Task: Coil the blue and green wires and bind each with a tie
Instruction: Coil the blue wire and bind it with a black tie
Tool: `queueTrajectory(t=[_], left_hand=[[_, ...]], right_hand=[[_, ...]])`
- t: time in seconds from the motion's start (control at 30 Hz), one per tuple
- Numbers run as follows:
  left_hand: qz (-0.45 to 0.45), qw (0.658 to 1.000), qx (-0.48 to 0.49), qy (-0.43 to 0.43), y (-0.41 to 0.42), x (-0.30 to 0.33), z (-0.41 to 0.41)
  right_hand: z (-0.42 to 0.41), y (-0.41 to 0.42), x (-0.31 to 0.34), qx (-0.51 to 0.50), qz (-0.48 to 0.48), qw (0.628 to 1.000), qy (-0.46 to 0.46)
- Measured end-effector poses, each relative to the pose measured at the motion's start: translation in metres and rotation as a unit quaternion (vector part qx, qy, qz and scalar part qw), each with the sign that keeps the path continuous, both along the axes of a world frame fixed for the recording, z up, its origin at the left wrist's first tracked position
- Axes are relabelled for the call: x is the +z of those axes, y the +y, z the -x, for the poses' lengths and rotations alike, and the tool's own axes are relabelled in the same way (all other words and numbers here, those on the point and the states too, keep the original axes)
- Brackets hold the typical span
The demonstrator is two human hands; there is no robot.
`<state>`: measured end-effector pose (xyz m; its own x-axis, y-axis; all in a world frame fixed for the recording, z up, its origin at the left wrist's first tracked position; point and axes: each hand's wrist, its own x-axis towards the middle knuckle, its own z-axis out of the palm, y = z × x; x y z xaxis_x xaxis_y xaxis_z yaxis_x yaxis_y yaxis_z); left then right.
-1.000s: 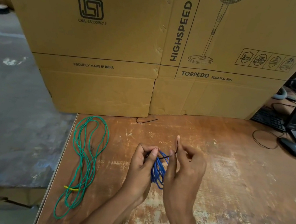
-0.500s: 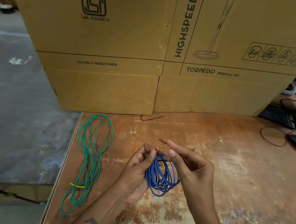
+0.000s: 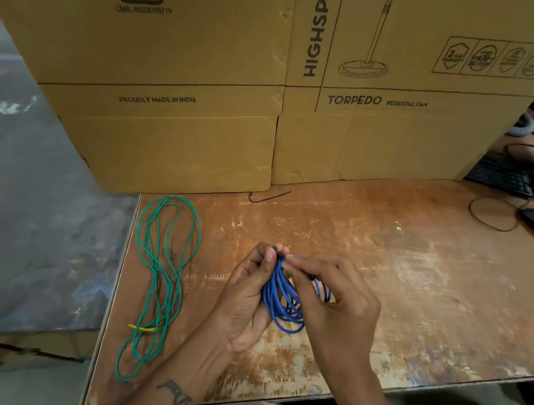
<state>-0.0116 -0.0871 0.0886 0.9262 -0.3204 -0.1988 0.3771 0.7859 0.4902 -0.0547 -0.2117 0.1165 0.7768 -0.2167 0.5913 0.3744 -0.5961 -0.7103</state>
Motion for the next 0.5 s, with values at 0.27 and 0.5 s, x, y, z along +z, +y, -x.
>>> queueTrajectory(t=[0.27, 0.5], left_hand=[[0.023, 0.999, -0.034, -0.012, 0.0030, -0.0058, -0.0021], [0.007, 0.999, -0.024, -0.022, 0.0037, -0.0041, 0.0015]], right_hand=[[0.0030, 0.0074, -0.0042, -0.004, -0.047, 0.999, -0.006], [0.0029, 0.0077, -0.0062, 0.008, -0.066, 0.998, 0.005]])
